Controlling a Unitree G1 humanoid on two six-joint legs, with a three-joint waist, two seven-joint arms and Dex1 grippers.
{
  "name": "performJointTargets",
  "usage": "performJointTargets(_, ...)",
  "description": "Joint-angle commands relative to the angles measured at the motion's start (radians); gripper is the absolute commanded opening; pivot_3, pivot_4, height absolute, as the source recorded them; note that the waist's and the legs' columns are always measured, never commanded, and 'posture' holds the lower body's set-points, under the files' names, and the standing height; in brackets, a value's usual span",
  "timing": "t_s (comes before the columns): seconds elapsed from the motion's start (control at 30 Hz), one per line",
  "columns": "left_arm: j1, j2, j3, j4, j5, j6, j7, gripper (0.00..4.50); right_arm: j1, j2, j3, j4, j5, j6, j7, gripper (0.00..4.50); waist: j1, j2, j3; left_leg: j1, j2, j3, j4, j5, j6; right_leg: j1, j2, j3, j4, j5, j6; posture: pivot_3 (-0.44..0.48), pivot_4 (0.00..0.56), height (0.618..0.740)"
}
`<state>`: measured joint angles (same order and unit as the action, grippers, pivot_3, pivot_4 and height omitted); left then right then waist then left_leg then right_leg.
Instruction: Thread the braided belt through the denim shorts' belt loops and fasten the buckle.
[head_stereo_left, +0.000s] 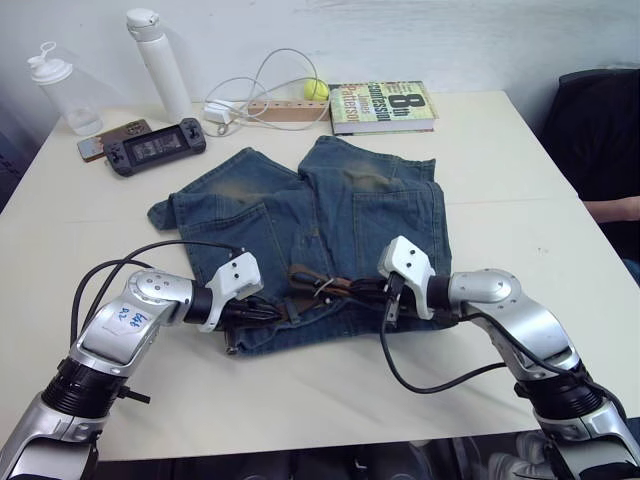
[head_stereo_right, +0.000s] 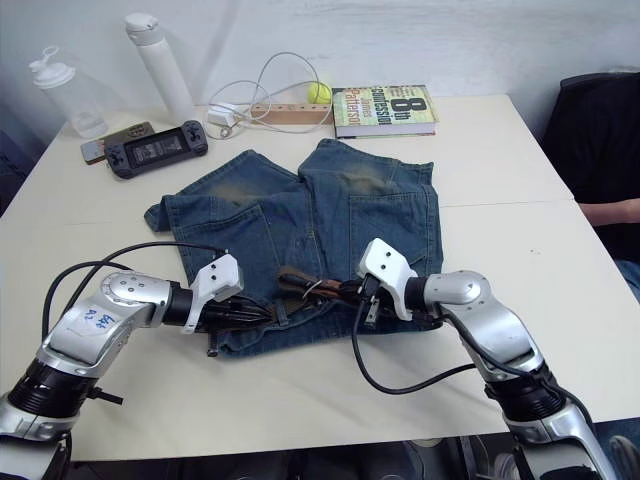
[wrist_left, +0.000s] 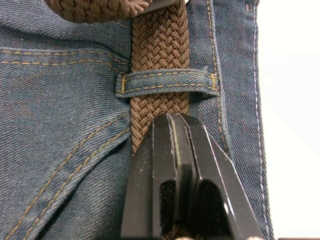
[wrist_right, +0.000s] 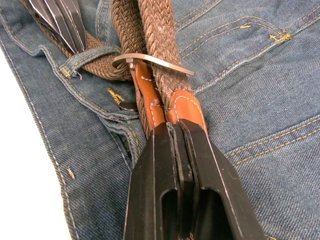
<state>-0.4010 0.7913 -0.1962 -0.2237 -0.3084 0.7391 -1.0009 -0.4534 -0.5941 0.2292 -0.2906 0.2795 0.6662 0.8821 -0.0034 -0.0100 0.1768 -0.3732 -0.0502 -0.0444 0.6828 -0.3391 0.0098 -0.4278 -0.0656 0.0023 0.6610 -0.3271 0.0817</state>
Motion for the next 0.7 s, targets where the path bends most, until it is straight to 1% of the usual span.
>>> performJointTargets(0.03,0.022,0.013,0.007,0.017,0.016,0.005,0.015,0.00,-0.025,-0.005,-0.028,-0.016,0.007,-0.027,0.001,0.04,0.000,0.000,0.000,0.000,0.000,0.000,0.000,0.000,0.000,0.000,0.000,0.000,0.000,0.000,0.000,0.000,0.150,0.735)
performJointTargets(0.13,0.025,0.011,0.007,0.018,0.016,0.003,0.018,0.00,-0.035,0.004,-0.045,-0.010,0.000,-0.062,-0.014,0.04,0.000,0.000,0.000,0.000,0.000,0.000,0.000,0.000,0.000,0.000,0.000,0.000,0.000,0.000,0.000,0.000,0.150,0.735)
performJointTargets(0.27,0.028,0.007,0.005,0.018,0.016,0.000,0.022,0.00,-0.036,-0.017,-0.028,-0.011,-0.012,-0.111,0.017,1.33,0.000,0.000,0.000,0.000,0.000,0.000,0.000,0.000,0.000,0.000,0.000,0.000,0.000,0.000,0.000,0.000,0.150,0.735)
performJointTargets(0.3,0.028,0.005,0.007,0.018,0.015,0.001,0.024,0.00,-0.037,-0.022,-0.018,-0.005,-0.022,-0.122,0.023,1.89,0.000,0.000,0.000,0.000,0.000,0.000,0.000,0.000,0.000,0.000,0.000,0.000,0.000,0.000,0.000,0.000,0.150,0.735)
performJointTargets(0.33,0.027,0.004,0.007,0.019,0.015,0.001,0.024,0.00,-0.038,-0.027,-0.004,0.002,-0.035,-0.136,0.030,2.21,0.000,0.000,0.000,0.000,0.000,0.000,0.000,0.000,0.000,0.000,0.000,0.000,0.000,0.000,0.000,0.000,0.150,0.735)
performJointTargets(0.7,0.040,0.004,0.026,0.005,0.010,0.004,0.037,0.00,-0.049,-0.011,0.041,0.098,-0.119,-0.195,0.011,2.21,0.000,0.000,0.000,0.001,0.000,0.000,0.000,0.000,0.000,0.000,0.000,0.000,0.000,0.000,0.000,0.000,0.150,0.735)
